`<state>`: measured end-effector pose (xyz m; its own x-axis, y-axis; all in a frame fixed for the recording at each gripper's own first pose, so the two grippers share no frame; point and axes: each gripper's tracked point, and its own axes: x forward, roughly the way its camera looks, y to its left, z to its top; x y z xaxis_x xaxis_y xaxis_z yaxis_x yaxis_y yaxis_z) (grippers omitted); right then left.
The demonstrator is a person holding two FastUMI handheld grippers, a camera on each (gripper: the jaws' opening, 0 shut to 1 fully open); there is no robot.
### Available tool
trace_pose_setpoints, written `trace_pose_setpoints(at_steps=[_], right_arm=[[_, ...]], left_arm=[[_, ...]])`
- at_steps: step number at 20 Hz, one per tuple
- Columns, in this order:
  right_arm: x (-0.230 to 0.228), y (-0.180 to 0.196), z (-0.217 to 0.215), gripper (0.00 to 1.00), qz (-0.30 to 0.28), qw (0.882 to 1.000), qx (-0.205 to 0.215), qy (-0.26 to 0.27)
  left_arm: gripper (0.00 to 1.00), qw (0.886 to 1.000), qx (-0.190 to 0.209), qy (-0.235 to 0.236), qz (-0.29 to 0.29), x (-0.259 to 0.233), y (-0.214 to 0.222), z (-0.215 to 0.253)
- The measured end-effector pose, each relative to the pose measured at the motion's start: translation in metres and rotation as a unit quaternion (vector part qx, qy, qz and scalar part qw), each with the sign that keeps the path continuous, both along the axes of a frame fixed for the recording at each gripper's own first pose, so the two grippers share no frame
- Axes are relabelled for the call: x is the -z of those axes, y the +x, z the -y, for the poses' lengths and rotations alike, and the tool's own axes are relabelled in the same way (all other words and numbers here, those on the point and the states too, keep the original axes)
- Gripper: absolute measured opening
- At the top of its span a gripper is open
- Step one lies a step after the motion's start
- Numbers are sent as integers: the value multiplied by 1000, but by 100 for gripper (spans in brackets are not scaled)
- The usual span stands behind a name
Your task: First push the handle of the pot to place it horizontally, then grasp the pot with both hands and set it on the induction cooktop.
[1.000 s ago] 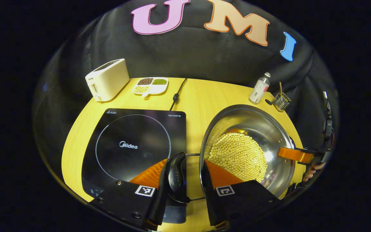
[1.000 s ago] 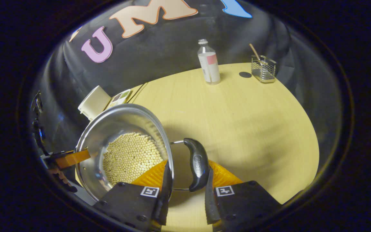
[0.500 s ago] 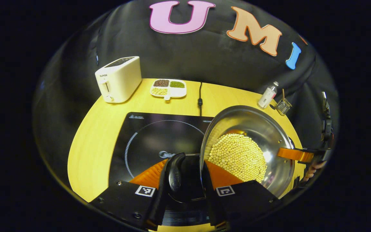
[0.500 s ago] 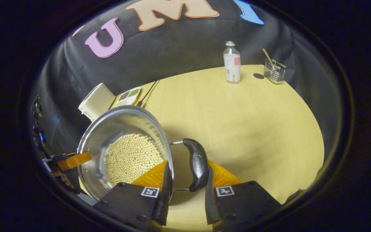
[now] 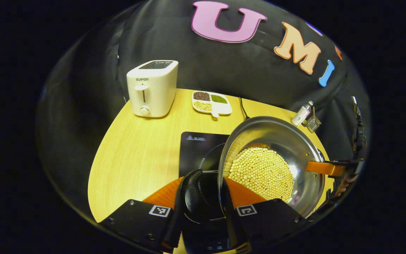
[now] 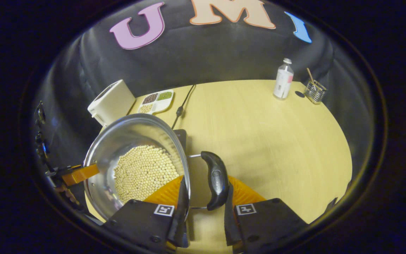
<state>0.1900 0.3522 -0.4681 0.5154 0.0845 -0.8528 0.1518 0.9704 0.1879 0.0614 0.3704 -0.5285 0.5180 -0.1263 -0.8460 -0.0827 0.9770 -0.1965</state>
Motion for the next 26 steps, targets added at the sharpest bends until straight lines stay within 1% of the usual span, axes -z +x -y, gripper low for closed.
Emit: trace_pose_setpoints(at_steps=[3,4,5,7,9,10,11,12,19,20,21,22,26], right_arm=[[3,4,-13,44,-5,1000,3,0],[4,6,-17,49,-6,1000,5,-1],[4,8,-19,44,-7,1000,6,-1],[6,11,-23,53,-6,1000,9,-1],[9,17,-28,44,-5,1000,11,2],[10,18,-30,44,-6,1000,11,3],[12,20,-32,49,-7,1000,10,4],[13,22,-34,44,-5,1000,10,5],[17,28,-34,45,2,1000,7,10],[17,29,-34,49,3,1000,10,13],[17,29,-34,49,4,1000,11,16],[18,28,-35,45,5,1000,11,19],[17,29,-34,45,5,1000,15,24]], left_arm=[[53,1000,9,7,7,1,6,-15],[53,1000,12,10,9,1,6,-18],[53,1000,15,14,14,3,10,-22],[53,1000,16,17,16,5,13,-27],[53,999,17,24,23,4,18,-31],[53,999,16,29,25,3,18,-33],[53,999,18,33,27,4,19,-35],[53,999,18,37,29,4,21,-36],[54,998,25,48,39,9,33,-40],[53,998,26,48,39,9,33,-39],[53,998,24,47,39,9,33,-39],[53,998,24,46,40,9,32,-40],[54,998,21,47,39,9,33,-40]])
